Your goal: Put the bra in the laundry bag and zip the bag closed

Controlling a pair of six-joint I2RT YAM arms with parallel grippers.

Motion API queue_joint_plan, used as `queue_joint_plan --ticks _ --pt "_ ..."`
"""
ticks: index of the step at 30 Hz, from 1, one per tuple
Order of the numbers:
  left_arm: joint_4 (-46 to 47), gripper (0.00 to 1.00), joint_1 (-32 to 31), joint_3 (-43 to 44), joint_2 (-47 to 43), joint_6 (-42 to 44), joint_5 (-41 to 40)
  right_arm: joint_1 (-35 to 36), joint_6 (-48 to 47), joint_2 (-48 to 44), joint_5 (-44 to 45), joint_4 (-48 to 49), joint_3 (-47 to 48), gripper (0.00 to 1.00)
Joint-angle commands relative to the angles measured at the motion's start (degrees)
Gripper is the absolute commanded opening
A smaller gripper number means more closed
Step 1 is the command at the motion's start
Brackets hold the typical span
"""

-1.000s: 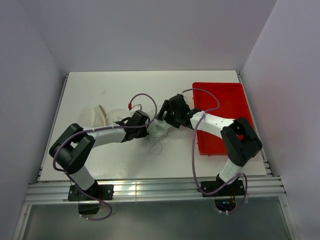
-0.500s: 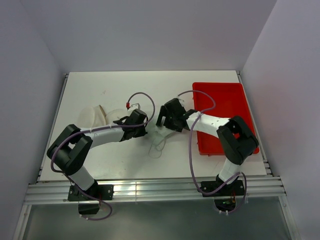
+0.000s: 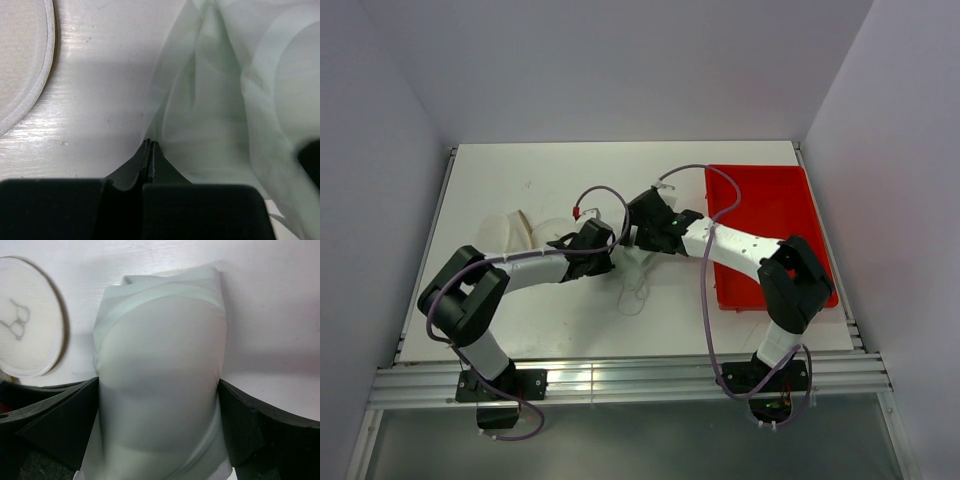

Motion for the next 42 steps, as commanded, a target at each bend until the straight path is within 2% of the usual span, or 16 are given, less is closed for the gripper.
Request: queue_joint_plan --ticks 1,4,10,14,15,26,32,42 --pt "2.6 0.00 0.3 -0.4 -0.6 -1.2 1.2 1.3 -2.0 -2.5 6.2 -4.0 2.9 1.00" --pt "3.0 0.00 0.2 -1.1 -3.1 -1.4 1.2 1.4 -1.7 0.2 6.1 -6.4 4.8 1.00" --pt "3.5 0.01 0.2 -3.2 -9.9 -1.8 2.8 1.6 0.0 1.5 1.3 -1.7 1.9 1.00" --pt "6.7 0.13 0.2 -5.7 -14.7 -2.9 4.9 1.5 0.4 2.7 0.3 -0.7 1.2 1.00" --pt "6.9 0.21 0.3 -6.2 -15.4 -3.6 5.1 1.6 0.6 2.8 0.2 0.0 1.1 1.00" --pt "11.5 0.49 0.3 -7.9 -16.9 -6.8 8.8 1.5 2.6 4.3 -0.9 2.9 -1.3 1.00" --pt "14.3 0.47 0.3 -9.9 -16.4 -10.0 10.9 1.4 3.4 4.5 -1.2 3.7 -2.0 1.00" --pt "18.8 0.43 -0.5 -17.5 -20.5 -15.9 12.9 1.4 5.1 5.6 -3.2 5.9 -2.4 1.00"
